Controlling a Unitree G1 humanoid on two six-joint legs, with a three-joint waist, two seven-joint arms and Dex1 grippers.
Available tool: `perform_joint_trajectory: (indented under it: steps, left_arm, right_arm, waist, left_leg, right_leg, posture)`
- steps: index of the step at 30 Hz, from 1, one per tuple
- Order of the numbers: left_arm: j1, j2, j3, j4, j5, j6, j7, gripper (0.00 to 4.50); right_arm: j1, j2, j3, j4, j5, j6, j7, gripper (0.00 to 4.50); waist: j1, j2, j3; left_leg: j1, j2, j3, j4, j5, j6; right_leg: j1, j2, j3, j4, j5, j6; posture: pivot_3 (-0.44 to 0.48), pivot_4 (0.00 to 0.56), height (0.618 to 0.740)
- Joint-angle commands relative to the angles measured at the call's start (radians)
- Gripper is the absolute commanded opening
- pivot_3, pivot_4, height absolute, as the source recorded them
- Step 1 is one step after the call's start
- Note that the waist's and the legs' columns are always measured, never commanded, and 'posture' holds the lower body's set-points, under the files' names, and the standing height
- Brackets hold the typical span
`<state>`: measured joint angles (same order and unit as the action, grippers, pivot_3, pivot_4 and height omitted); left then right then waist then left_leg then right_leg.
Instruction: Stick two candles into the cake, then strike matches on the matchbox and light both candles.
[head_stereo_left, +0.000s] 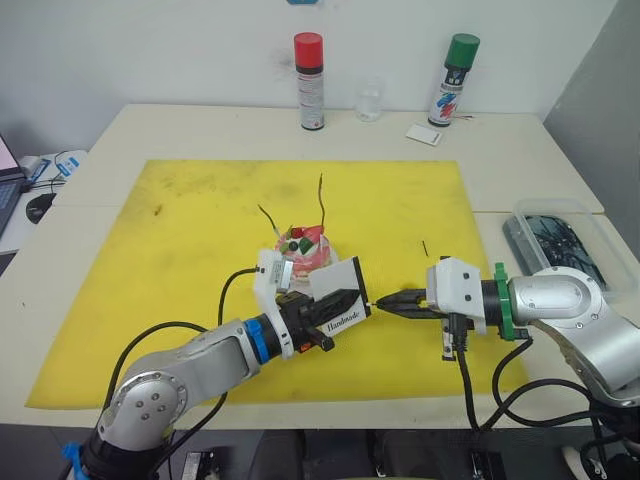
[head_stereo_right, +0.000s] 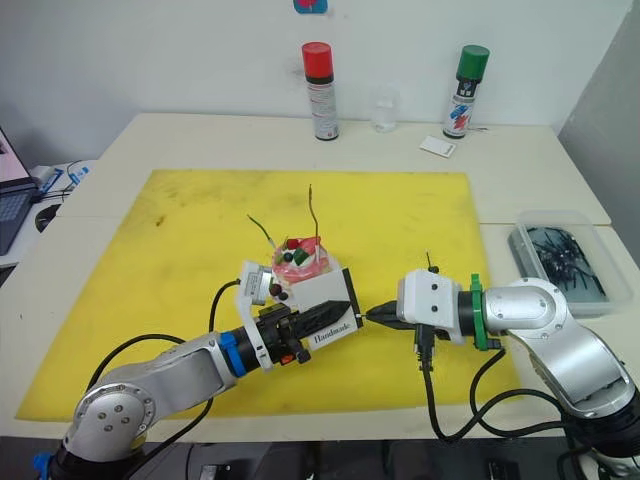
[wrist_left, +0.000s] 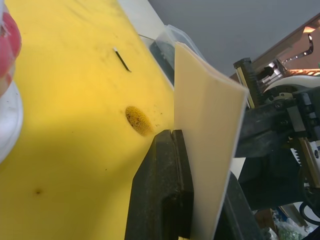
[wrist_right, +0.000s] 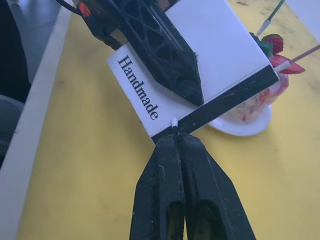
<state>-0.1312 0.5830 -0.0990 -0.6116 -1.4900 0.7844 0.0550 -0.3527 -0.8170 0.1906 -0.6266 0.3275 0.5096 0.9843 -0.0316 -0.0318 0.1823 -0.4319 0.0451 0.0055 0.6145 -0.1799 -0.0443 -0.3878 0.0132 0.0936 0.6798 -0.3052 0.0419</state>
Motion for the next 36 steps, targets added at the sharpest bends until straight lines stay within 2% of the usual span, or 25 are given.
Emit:
perform_joint_trajectory:
  steps: [1,25,36]
  left_arm:
    - [-0.009,-0.013,0.010,-0.013,-0.006,0.008,-0.007,0.00]
    - [-0.003,-0.052,0.016,-0.031,0.017,0.013,-0.001,0.00]
    - [-0.075,-0.074,0.026,-0.005,-0.008,0.020,0.002,0.00]
  right_arm:
    - [-0.014,-0.001,0.000,-0.017,-0.018,-0.010,-0.009,0.04]
    - [-0.022,-0.012,0.004,0.032,-0.062,-0.040,0.002,0.04]
    - [0.016,-0.048,0.027,-0.046,-0.049,0.003,0.023,0.04]
  waist:
    - [0.000,0.000,0.000]
    - [0.001,0.000,0.000]
    - [0.002,0.000,0.000]
  left_leg:
    - [0.000,0.000,0.000,0.000,0.000,0.000]
    - [0.000,0.000,0.000,0.000,0.000,0.000]
    - [0.000,0.000,0.000,0.001,0.000,0.000]
  right_leg:
    - [0.000,0.000,0.000,0.000,0.000,0.000]
    - [0.000,0.000,0.000,0.000,0.001,-0.001]
    - [0.001,0.000,-0.001,0.001,0.001,-0.001]
  posture:
    - [0.000,0.150,0.740]
    - [0.000,0.150,0.740]
    - [0.000,0.150,0.740]
